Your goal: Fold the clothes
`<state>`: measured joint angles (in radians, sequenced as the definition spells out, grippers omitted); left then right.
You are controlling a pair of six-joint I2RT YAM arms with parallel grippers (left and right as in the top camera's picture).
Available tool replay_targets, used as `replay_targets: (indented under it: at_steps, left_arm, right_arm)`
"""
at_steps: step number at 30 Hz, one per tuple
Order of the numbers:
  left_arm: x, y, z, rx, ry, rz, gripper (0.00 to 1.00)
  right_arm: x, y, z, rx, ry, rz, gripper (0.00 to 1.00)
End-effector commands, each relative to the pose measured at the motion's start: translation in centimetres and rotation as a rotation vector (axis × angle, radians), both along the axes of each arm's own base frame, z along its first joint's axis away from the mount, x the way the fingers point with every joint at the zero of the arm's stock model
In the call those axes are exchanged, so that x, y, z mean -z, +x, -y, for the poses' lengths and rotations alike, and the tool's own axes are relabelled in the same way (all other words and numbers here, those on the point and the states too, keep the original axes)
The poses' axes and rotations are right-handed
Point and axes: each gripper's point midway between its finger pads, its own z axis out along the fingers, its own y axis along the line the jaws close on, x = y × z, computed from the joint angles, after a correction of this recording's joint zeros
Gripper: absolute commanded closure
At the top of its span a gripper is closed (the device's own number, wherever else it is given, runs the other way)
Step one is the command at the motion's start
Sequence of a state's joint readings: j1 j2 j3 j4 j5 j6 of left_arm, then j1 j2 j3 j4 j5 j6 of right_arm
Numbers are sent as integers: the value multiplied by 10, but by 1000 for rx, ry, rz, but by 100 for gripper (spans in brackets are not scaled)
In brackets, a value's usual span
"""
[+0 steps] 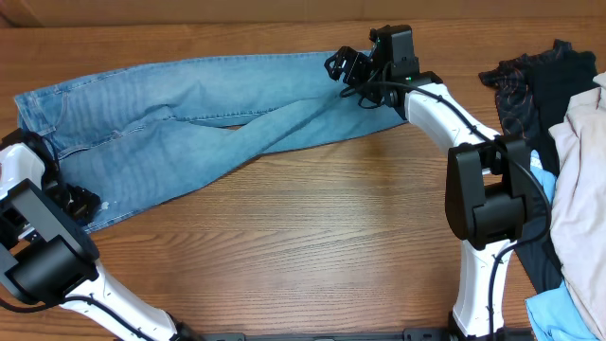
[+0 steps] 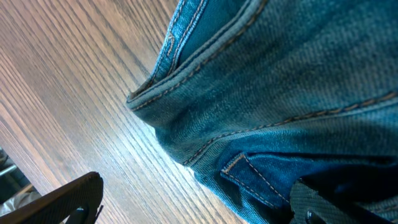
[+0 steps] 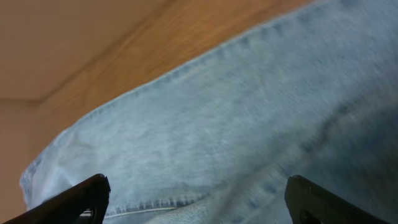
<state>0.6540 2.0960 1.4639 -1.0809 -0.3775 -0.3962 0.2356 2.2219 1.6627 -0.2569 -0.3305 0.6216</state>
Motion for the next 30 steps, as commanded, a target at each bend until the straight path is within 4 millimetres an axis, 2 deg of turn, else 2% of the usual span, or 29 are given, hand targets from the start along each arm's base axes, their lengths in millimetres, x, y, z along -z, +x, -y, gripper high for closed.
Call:
replay_targets:
  at_steps: [1,8,12,13,14,15,18,21,25,28,29,30]
  left_arm:
    - [38,14,36,21,-156,38,0]
    - [36,10,31,26,-137,18,0]
    - [36,10,31,26,-137,18,0]
    - [36,10,31,26,-137,18,0]
    - [36,10,31,27,-137,18,0]
    - [36,10,31,27,-137,19,0]
    - [36,10,31,27,-137,18,0]
    - [36,10,31,27,-137,18,0]
    - [36,10,31,27,-137,18,0]
    - [36,10,31,27,-137,18,0]
    - [36,10,31,27,-138,17,0]
    - [36,10,31,39,-140,16,0]
  right_arm:
    - [11,2,11,77,-26,-56,7]
    - [47,-1,14,134,-20,-144,8]
    - [55,0,14,135,-23,-146,16]
    - [54,1,13,135,-21,-140,22]
    - [53,2,13,135,-19,-135,34]
    - [51,5,12,135,-14,-119,52]
    - [48,8,12,137,-7,-107,70]
    - [49,7,12,136,-8,-110,77]
    - [49,6,12,135,-9,-113,96]
    - [45,4,11,118,2,-121,96]
    - [40,2,13,117,7,-126,96]
    - [26,-2,23,115,0,-132,96]
